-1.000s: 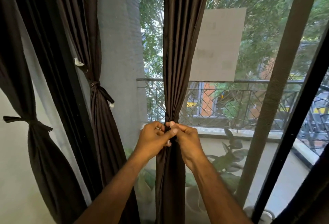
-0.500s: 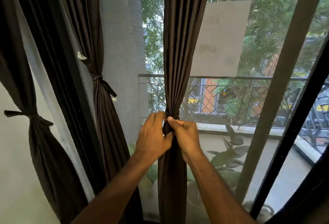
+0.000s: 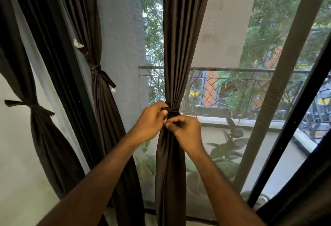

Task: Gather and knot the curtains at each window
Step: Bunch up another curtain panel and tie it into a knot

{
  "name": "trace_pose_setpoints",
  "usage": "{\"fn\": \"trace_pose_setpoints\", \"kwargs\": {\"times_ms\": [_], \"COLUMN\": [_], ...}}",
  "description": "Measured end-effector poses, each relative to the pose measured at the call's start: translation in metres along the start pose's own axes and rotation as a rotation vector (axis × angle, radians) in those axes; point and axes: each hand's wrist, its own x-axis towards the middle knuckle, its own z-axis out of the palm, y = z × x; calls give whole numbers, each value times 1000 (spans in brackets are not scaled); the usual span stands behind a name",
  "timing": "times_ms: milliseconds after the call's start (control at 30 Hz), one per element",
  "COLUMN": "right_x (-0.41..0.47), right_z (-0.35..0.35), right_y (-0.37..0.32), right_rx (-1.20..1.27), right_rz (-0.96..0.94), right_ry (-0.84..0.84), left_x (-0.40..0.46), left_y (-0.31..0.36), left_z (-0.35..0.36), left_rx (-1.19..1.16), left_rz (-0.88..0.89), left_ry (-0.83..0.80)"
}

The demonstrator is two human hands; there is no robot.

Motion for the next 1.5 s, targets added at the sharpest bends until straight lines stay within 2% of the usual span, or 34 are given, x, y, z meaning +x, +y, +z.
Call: {"fn": "trace_pose_setpoints", "kwargs": {"times_ms": [100,267,433,567,667,733,833,1000,1133,1233,1367,1500], "right_x": [-6,-11,-9,3,5,3,2,2,15,22,27,29], "right_z": [5,-7,-20,-28,-23,-24,-29,-14,-11,-17,-22,-24], "right_y": [2,-6,-24,-37,-43,-40,-25,-8,-14,-17,-18,-23], "right_rx": [-205,-320,-225,-48,-32,-55,-239,-529,-668,-693,-744,-652], "right_rz": [-153,-342,-425,-334,-335,-424,-607,-734,-676,-646,-625,-592], "right_ry": [-40,-45,47,120,174,188,157,162,150,18,-113,-113], "left_x": [1,-1,-2,-4,-3,-4,-6,-4,-2,3,-3,-4], "left_y": [3,4,-5,-8,-12,-11,-8,-1,3,2,0,0], "left_z": [5,6,2,8,14,16,15,13,7,0,-2,4], "left_rx": [1,115,138,221,275,248,249,336,458,580,444,398], "left_rz": [30,157,262,336,312,266,190,166,253,371,406,395], "left_ry": [-29,-37,-54,-55,0,46,130,142,103,53,74,157]}}
